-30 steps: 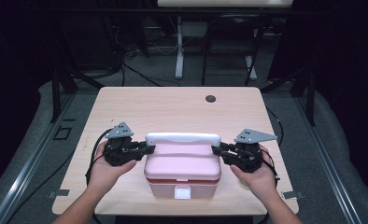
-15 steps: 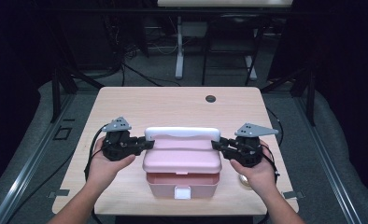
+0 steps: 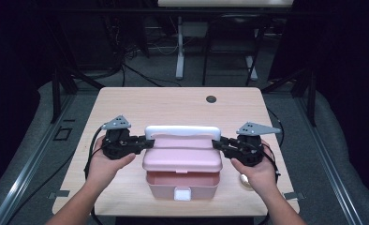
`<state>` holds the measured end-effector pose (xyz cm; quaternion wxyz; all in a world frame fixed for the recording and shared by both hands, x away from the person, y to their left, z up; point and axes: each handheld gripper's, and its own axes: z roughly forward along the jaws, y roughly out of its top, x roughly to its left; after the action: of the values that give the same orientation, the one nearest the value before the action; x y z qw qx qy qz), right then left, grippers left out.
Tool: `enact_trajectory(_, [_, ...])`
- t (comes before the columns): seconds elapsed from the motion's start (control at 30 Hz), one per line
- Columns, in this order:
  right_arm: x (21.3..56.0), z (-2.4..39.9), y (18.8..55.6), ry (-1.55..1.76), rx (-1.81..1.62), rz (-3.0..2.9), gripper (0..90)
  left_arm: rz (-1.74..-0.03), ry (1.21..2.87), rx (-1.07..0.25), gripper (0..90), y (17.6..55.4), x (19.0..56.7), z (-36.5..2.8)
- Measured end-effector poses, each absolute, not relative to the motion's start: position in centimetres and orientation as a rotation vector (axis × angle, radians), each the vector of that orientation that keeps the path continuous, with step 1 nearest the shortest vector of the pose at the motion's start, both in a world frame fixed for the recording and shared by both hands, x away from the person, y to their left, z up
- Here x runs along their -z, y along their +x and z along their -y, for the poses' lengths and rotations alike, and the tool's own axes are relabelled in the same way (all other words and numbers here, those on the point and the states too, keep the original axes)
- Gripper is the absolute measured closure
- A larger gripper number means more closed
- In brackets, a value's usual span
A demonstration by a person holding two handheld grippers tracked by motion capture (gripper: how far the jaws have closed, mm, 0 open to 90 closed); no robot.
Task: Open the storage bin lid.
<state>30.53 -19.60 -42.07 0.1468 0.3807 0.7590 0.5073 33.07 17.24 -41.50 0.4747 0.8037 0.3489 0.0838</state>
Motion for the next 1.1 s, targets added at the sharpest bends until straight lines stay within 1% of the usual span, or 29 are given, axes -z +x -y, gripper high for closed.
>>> enact_trajectory(0.2, [42.2,19.6,30.5,1.099,-1.474,-2.178,74.1,-0.856,1.953,-0.202,72.9,32.7,41.8,-17.4])
enact_trajectory(0.53, [42.3,19.7,30.4,1.105,-1.490,-2.172,74.1,-0.857,1.933,-0.219,72.2,31.4,41.6,-19.5])
enact_trajectory(0.73, [42.2,19.7,30.4,1.113,-1.489,-2.176,74.1,-0.863,1.943,-0.221,78.0,30.2,42.0,-20.6])
enact_trajectory(0.93, [42.2,19.7,30.5,1.113,-1.490,-2.176,74.1,-0.861,1.949,-0.230,89.0,29.1,42.7,-21.2])
enact_trajectory(1.1, [42.2,19.7,30.4,1.114,-1.485,-2.180,74.1,-0.865,1.958,-0.220,89.6,28.5,43.9,-21.4])
